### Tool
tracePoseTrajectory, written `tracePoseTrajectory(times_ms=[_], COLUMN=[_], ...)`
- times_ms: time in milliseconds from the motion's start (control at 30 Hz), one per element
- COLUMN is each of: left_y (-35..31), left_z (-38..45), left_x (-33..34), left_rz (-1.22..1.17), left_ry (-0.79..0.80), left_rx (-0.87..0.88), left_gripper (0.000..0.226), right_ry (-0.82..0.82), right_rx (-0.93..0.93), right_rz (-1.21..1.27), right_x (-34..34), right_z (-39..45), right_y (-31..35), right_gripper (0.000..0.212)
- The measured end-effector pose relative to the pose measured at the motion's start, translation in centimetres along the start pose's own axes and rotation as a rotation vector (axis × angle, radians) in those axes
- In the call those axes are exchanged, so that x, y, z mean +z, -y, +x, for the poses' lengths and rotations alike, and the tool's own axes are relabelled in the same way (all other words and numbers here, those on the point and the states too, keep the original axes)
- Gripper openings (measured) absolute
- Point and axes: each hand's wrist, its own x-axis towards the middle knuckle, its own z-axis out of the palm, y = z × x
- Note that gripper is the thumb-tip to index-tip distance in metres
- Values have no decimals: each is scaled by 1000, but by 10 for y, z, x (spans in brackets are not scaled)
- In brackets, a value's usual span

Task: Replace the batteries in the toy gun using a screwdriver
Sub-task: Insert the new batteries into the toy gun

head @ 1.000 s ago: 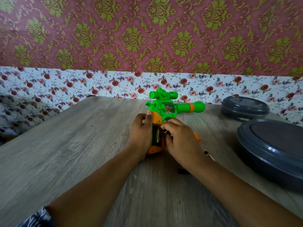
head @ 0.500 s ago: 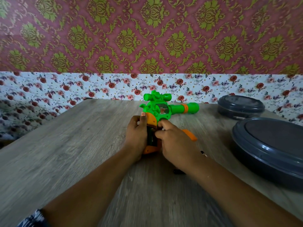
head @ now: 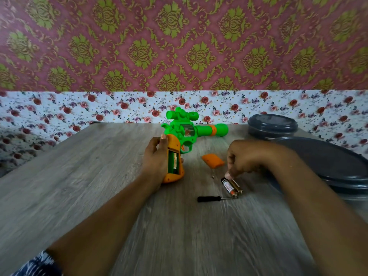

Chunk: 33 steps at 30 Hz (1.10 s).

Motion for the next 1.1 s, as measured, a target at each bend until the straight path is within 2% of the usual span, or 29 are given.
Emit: tracePoseTrajectory(times_ms=[167, 300, 367, 500, 533, 633, 733, 800, 867, 967, 1033, 1100], left_y=[-2, -1, 0, 3, 3, 3, 3, 2, 2, 1, 4, 7], left_z=[-2, -1, 1, 2, 3, 3, 4, 5, 5, 5, 7, 10], left_x=[-1, -2, -2, -2, -3, -3, -4, -5, -5, -2, -1, -3], left_rz=[16, 15, 23, 13, 9, -3, 4, 5, 8, 4, 75, 104], left_ry=[12, 18, 15, 11, 10, 11, 13, 6, -10, -24, -68, -81], left_rx=[4, 5, 5, 16, 12, 3, 0, -26, -39, -16, 22, 30], left_gripper=[23, 20, 20, 22, 25, 29, 28, 26, 20, 22, 26, 28], right_ry=[12, -1, -5, 24, 11, -49, -231, -377, -471, -491, -498, -500], right_rx=[42, 58, 77, 100, 98, 77, -9, -129, -267, -377, -406, -435], right_rz=[-66, -148, -159, -98, -95, -119, -78, 43, 276, 724, 896, 997], right_x=[1, 6, 8, 13, 14, 13, 8, 8, 12, 24, 34, 44], right_z=[-1, 0, 0, 4, 4, 6, 11, 14, 15, 19, 22, 26], right_y=[3, 7, 8, 13, 15, 13, 7, 8, 19, 42, 56, 67], right_gripper=[21, 34, 33, 16, 13, 22, 30, 23, 20, 14, 6, 13])
